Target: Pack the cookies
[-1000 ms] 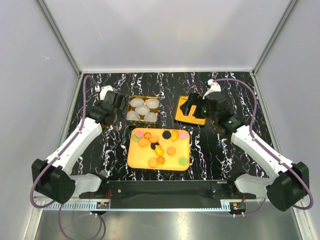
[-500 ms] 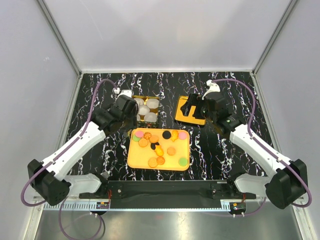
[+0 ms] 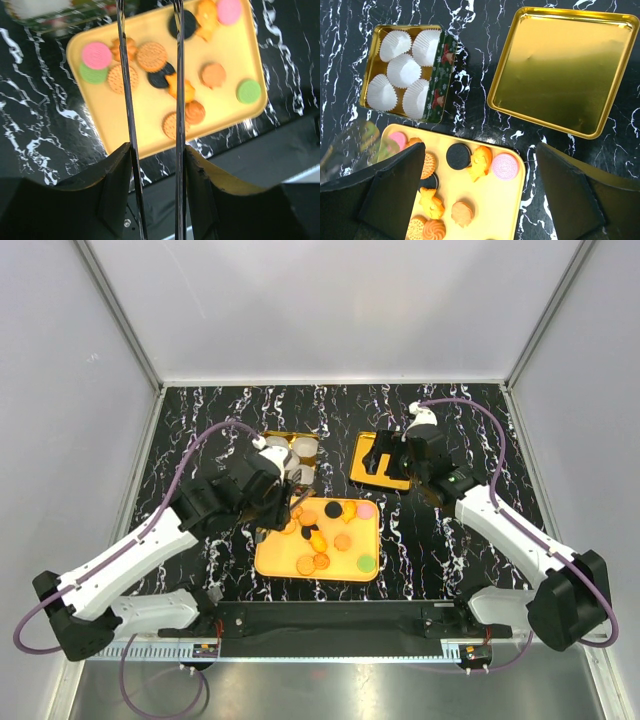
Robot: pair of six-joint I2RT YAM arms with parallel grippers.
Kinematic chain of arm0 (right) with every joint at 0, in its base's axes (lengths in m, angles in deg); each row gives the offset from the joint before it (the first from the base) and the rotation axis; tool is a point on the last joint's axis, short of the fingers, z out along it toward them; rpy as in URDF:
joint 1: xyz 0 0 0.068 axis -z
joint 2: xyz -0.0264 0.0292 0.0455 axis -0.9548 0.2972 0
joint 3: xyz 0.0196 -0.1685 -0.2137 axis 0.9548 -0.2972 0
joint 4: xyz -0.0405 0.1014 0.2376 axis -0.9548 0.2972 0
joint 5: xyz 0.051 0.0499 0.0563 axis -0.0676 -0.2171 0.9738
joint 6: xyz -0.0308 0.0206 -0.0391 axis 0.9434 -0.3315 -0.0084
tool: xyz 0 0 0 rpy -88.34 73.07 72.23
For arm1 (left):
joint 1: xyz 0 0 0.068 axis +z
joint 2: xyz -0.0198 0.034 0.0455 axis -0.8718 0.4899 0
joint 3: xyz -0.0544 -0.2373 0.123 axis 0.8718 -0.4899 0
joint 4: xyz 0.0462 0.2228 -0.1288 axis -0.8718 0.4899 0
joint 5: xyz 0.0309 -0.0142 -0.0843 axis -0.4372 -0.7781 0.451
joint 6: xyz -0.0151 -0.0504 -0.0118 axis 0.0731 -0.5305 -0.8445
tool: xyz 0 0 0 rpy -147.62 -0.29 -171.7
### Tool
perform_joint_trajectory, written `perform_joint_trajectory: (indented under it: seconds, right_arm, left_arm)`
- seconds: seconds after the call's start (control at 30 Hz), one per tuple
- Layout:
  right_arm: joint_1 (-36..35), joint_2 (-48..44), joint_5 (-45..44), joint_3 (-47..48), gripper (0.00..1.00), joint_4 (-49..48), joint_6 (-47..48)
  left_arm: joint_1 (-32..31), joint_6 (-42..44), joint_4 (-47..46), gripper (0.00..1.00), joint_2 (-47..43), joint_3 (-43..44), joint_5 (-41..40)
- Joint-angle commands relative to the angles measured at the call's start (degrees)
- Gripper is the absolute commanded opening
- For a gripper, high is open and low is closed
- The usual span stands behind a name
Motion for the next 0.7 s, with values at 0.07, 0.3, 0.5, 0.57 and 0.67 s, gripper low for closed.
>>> perform_joint_trajectory:
  seconds: [0.07, 0.3, 0.5, 0.57, 0.67]
  right_arm:
    - [-0.1, -0.5, -3.3, 2.5, 1.00, -0.2, 1.5]
    - [-0.1, -0.7, -4.1, 2.6, 1.00, 0.3, 1.8]
    - [-0.1, -0.7, -4.1, 2.3, 1.00, 0.3, 1.8]
    - [-0.1, -0.7, -4.2, 2.4, 1.00, 0.4, 1.8]
    - [-0.1, -0.8, -4.2, 2.5, 1.00, 0.5, 1.9]
  left_arm:
    - [-4.2, 0.8, 0.4, 0.47, -1.5, 0.1, 3.3]
    - [-8.6, -0.9, 0.9, 0.47, -1.7, -2.6, 3.3]
    - [-10.3, -2.1, 0.8, 0.47, -2.0, -4.5, 2.7]
    - [-10.8, -1.8, 0.6, 0.47, -1.7, -4.5, 3.4]
    - [-12.4, -1.5, -0.7, 0.47, -0.8, -4.5, 4.6]
